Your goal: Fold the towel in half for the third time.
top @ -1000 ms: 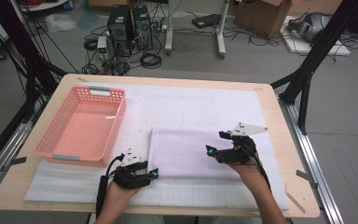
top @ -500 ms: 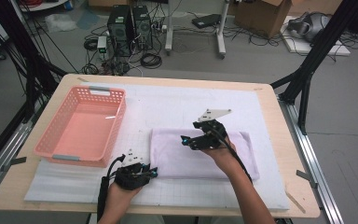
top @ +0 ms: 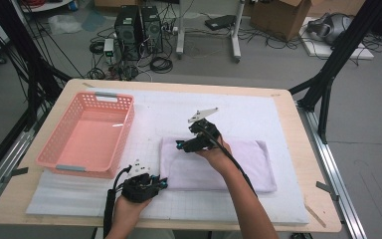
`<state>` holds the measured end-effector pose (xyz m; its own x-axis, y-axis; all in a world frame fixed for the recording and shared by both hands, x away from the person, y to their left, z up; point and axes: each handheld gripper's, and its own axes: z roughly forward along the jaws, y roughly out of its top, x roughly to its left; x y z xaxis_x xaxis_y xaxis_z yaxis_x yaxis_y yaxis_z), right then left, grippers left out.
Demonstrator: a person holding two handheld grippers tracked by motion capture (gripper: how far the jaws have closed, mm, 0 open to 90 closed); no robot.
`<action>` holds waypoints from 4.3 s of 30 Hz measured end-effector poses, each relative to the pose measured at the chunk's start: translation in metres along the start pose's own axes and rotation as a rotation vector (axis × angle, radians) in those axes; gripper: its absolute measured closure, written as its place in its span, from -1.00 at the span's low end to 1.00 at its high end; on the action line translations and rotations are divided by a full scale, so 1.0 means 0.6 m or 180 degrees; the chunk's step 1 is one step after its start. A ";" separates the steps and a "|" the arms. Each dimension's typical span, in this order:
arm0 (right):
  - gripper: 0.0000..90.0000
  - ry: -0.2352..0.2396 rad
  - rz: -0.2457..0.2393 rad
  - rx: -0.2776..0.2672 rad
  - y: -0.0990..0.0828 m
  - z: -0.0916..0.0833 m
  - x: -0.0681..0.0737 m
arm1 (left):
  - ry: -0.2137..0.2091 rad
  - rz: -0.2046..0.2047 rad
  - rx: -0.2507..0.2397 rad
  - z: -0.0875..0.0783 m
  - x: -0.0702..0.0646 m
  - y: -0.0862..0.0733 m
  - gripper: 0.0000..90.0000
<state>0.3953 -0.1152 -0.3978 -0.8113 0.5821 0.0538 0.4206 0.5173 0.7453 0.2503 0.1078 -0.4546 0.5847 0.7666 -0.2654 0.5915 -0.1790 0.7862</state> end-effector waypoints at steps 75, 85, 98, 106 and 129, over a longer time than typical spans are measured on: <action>0.84 -0.0159 0.0167 -0.0339 -0.064 -0.130 -0.094 | -0.0786 0.0012 -0.0207 0.084 -0.123 0.132 0.79; 0.85 -0.0346 0.0214 -0.0261 -0.100 -0.153 -0.118 | -0.0826 0.0109 -0.0288 0.119 -0.147 0.129 0.58; 0.85 -0.0578 0.0277 -0.0241 -0.138 -0.181 -0.145 | -0.0452 0.0517 -0.0796 0.049 -0.098 0.129 -0.06; 0.84 -0.0838 0.0267 -0.0121 -0.155 -0.207 -0.158 | -0.0292 0.0540 -0.0687 0.032 -0.049 0.086 -0.11; 0.29 -0.1467 0.0778 -0.0263 -0.227 -0.292 -0.147 | -0.0305 0.0597 -0.0702 0.003 -0.019 0.045 -0.13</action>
<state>0.3386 -0.3469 -0.3880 -0.4229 0.9047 -0.0514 0.5267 0.2915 0.7985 0.2604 0.0930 -0.4312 0.7283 0.6692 -0.1473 0.3396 -0.1659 0.9258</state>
